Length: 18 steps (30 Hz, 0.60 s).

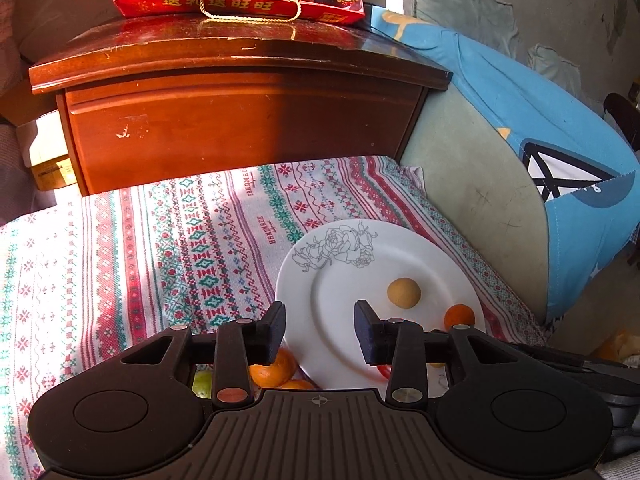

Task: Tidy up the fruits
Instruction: 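Carry kiwi and mandarin onto the white plate and open both tools, then move both open tools back to the fruit pile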

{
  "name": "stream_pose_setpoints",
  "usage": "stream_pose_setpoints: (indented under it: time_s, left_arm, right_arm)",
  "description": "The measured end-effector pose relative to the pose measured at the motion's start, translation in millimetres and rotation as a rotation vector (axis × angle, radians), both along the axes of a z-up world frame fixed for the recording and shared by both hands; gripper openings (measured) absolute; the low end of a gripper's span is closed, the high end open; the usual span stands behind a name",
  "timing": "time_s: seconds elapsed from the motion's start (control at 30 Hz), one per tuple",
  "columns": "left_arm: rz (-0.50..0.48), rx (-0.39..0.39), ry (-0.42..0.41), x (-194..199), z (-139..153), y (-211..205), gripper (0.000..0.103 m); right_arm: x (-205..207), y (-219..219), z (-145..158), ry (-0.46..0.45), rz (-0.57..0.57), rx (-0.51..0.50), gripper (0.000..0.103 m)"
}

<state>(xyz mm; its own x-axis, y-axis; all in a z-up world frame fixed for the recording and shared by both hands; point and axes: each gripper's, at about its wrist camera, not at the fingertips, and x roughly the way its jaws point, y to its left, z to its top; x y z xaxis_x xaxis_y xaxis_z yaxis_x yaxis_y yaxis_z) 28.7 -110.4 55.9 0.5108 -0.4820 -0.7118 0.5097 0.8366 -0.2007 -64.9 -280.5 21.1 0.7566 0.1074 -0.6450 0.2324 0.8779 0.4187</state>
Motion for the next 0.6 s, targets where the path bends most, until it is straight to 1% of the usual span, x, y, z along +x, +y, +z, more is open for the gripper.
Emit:
stream_pose_setpoints:
  time_s: [0.07, 0.13, 0.17, 0.2, 0.23, 0.37, 0.4, 0.47, 0.6]
  left_arm:
    - [0.012, 0.003, 0.001, -1, 2, 7, 0.037]
    - [0.033, -0.013, 0.005, -2, 5, 17, 0.038]
    - [0.047, -0.018, 0.006, -3, 6, 22, 0.04]
    - [0.059, -0.02, 0.003, -4, 7, 26, 0.045]
    - [0.067, -0.022, -0.002, -4, 8, 31, 0.046]
    - [0.095, -0.025, -0.005, -5, 11, 46, 0.047]
    - [0.105, -0.032, 0.001, -6, 11, 50, 0.049]
    - [0.122, -0.04, 0.004, -8, 10, 58, 0.052]
    - [0.148, -0.032, 0.002, -13, 9, 74, 0.053]
  right_arm:
    - [-1, 5, 0, -0.004, 0.022, 0.002, 0.043]
    - [-2, 10, -1, -0.009, 0.049, 0.005, 0.048]
    - [-2, 12, -1, -0.012, 0.063, 0.009, 0.048]
    - [-3, 15, -1, -0.013, 0.076, 0.012, 0.049]
    - [-3, 17, -1, -0.014, 0.091, 0.014, 0.051]
    - [-4, 30, -4, -0.013, 0.151, 0.026, 0.057]
    - [-5, 34, -5, -0.011, 0.173, 0.03, 0.059]
    - [-5, 44, -7, -0.005, 0.23, 0.036, 0.06]
    - [-10, 63, -11, -0.007, 0.32, 0.025, 0.06]
